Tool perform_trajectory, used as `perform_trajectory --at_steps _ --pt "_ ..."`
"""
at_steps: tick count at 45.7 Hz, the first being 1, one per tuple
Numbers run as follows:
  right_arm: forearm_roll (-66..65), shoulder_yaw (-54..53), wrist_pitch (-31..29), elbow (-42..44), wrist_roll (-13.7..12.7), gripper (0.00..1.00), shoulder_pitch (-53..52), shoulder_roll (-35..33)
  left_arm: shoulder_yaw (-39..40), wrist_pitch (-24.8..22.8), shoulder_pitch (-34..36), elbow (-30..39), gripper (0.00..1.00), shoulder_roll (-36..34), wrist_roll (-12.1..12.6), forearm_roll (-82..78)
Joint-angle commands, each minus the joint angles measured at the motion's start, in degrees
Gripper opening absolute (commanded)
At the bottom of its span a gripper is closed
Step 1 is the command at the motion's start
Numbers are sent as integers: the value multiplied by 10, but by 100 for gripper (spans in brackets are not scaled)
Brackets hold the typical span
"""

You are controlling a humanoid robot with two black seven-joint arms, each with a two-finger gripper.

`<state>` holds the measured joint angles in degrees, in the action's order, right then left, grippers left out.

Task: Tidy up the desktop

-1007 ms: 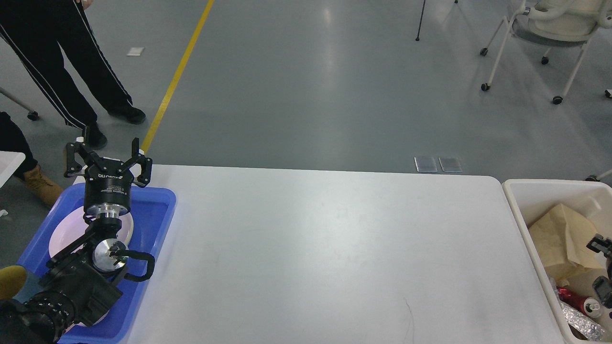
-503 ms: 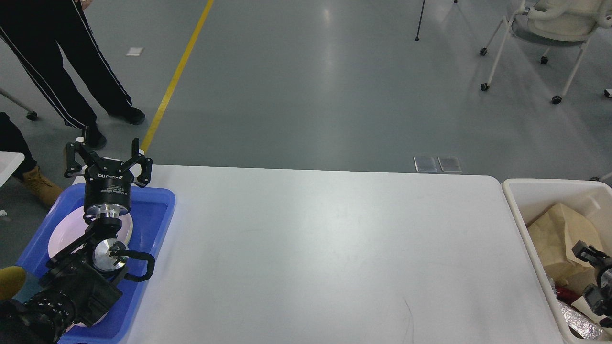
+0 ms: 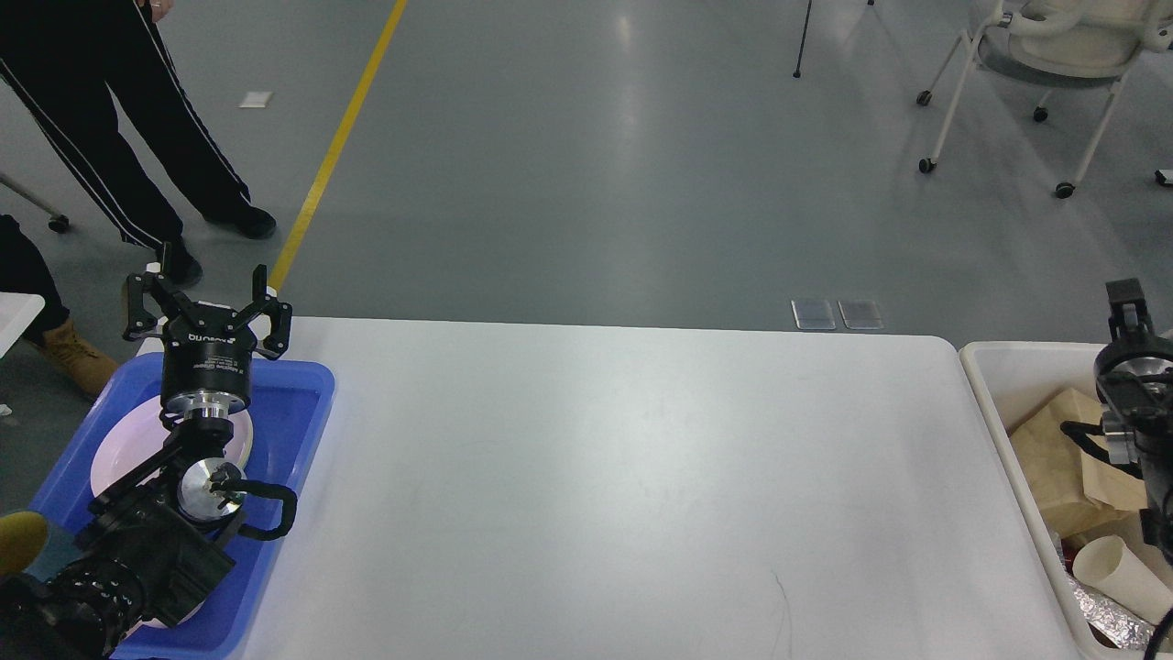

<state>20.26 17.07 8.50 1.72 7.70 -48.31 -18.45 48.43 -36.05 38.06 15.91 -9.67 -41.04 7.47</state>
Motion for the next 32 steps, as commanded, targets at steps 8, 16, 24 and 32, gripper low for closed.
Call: perform_trajectory --at_steps 8,16,24,32 --pt "36 -231 -140 -44 116 100 -15 12 0 0 0 0 97 0 0 0" --pt "44 -352 -206 -119 127 100 -8 9 0 -1 0 0 97 0 0 0" --pt "44 -411 -275 -198 130 100 20 8 0 0 1 0 97 0 0 0" --pt "43 -439 -277 -214 146 100 61 44 0 -1 0 0 97 0 0 0"
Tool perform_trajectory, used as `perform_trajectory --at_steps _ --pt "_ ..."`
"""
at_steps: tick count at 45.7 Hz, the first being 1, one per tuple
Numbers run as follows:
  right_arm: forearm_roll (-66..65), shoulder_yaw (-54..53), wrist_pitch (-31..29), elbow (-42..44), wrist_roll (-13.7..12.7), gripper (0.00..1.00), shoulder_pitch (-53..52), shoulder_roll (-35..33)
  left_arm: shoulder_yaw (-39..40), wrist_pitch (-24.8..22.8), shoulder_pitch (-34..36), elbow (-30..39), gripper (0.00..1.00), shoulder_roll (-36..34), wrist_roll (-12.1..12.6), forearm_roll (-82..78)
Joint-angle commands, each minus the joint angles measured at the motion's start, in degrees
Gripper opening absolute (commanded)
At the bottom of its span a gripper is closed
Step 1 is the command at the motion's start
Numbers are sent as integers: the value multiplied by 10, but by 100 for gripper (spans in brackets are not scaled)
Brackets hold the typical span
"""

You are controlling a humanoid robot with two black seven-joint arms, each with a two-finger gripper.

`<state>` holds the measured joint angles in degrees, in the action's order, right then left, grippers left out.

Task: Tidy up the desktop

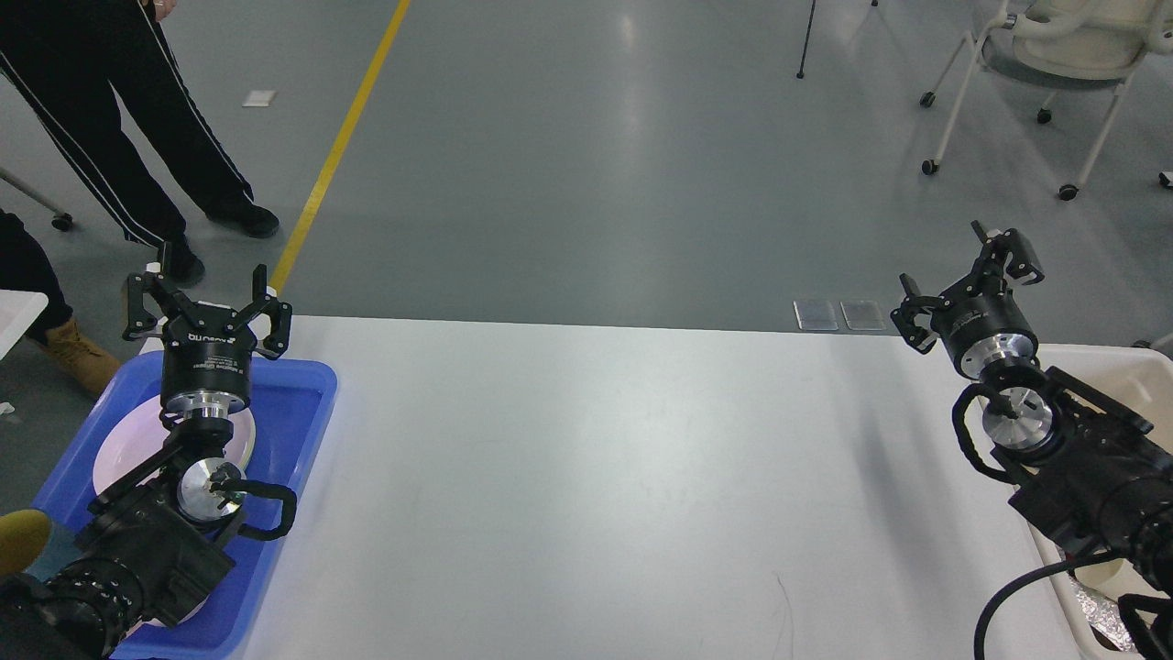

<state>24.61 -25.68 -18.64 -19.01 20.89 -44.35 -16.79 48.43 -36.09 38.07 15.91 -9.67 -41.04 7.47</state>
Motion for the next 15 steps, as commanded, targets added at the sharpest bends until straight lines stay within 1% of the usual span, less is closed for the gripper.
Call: perform_trajectory --at_steps 1,3,6,9,15 --pt "-1 -10 -7 -7 23 100 24 32 0 0 1 0 97 0 0 0" --pt "-2 -10 -8 -7 42 100 30 38 0 1 1 0 97 0 0 0" --pt "-3 -10 -8 -7 59 100 32 40 0 1 1 0 97 0 0 0" --pt "-3 -10 -6 -7 64 100 31 42 0 1 1 0 97 0 0 0" --pt "-3 -10 -4 -7 64 100 30 40 0 1 1 0 97 0 0 0"
